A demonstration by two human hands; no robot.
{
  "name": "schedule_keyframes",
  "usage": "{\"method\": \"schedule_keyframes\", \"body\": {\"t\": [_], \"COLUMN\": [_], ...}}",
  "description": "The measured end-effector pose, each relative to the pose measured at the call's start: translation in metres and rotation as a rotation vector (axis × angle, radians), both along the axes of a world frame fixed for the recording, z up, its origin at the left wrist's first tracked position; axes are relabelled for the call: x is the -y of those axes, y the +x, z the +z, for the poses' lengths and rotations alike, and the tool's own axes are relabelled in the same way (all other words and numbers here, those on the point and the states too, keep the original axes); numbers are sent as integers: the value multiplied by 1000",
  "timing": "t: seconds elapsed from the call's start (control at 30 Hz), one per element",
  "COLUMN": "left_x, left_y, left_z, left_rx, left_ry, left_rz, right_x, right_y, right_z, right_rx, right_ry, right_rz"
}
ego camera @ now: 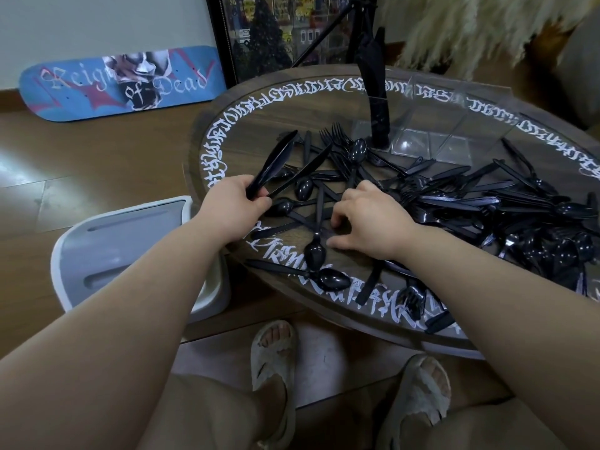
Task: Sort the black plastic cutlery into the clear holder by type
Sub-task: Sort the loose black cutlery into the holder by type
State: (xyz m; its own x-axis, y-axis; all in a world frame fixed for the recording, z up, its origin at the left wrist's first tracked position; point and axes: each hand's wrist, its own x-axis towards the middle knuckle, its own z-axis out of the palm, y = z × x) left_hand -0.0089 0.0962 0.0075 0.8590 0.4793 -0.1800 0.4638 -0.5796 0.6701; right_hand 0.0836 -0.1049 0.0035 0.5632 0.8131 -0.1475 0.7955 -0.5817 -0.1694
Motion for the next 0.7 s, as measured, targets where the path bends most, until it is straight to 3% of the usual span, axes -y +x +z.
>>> {"method": "schedule_keyframes", "body": {"t": [0.2, 0.33, 0.7], "left_x": [4, 6, 31], "left_y": [-3, -1, 15], "left_z": [5, 7, 19], "left_rx": [3, 27, 153], "left_ry": [-11, -2, -37], "left_rz": [1, 15, 39], "right_x": [-14, -10, 40], "right_y": [6, 7, 27], "right_z": [-1, 5, 61], "right_rx": [7, 13, 106], "right_ry": [-51, 73, 78], "right_rz": [-111, -180, -242]}}
